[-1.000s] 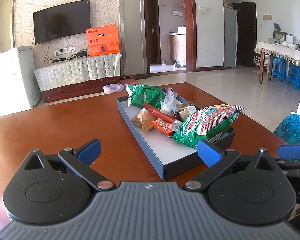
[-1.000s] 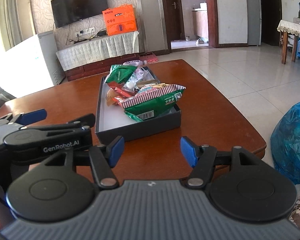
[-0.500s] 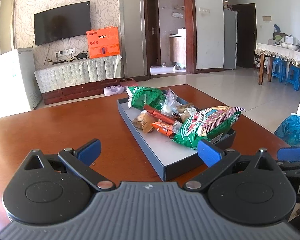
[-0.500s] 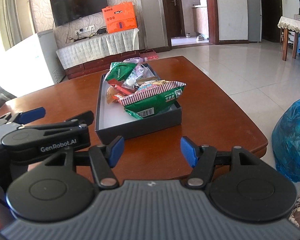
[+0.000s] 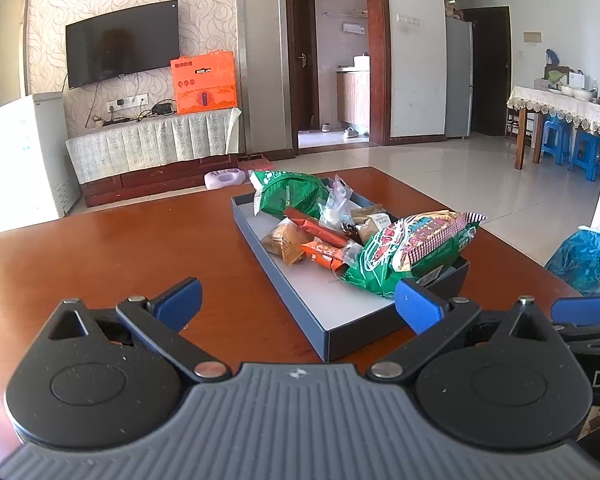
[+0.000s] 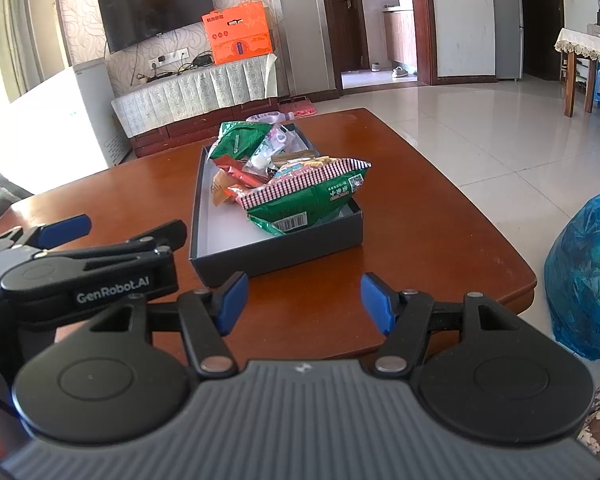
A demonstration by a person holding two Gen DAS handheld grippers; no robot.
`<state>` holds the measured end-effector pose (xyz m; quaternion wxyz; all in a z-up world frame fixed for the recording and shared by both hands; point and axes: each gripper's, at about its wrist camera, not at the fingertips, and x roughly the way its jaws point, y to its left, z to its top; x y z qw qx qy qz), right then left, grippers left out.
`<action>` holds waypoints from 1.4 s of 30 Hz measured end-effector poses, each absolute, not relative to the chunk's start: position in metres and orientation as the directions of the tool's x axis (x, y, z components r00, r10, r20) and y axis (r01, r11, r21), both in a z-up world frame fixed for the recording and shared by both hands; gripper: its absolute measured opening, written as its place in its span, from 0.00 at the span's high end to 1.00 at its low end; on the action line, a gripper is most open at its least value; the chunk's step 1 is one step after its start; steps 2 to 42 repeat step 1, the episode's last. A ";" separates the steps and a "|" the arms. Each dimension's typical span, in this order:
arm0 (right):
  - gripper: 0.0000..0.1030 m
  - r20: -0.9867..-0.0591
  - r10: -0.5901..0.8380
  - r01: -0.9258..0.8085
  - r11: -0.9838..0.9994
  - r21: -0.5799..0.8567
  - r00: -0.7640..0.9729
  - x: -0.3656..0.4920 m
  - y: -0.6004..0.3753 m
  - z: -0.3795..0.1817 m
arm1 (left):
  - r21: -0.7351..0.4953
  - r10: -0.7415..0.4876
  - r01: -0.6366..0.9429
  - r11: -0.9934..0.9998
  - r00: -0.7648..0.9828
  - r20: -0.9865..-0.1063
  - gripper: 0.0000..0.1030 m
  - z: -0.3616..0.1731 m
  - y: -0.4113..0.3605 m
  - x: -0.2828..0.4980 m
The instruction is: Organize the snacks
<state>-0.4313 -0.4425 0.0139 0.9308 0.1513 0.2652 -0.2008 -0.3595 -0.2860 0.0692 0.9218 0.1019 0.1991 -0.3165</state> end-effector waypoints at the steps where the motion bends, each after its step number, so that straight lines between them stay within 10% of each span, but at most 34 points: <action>1: 0.37 -0.555 -0.293 0.453 0.874 0.175 0.779 -0.431 -0.443 0.014 | 0.064 -0.542 0.624 0.778 0.720 -0.432 0.00 0.069 -0.286 -0.359; 42: 0.37 -0.555 -0.293 0.453 0.874 0.175 0.779 -0.431 -0.443 0.014 | 0.064 -0.542 0.624 0.778 0.720 -0.432 0.00 0.069 -0.286 -0.359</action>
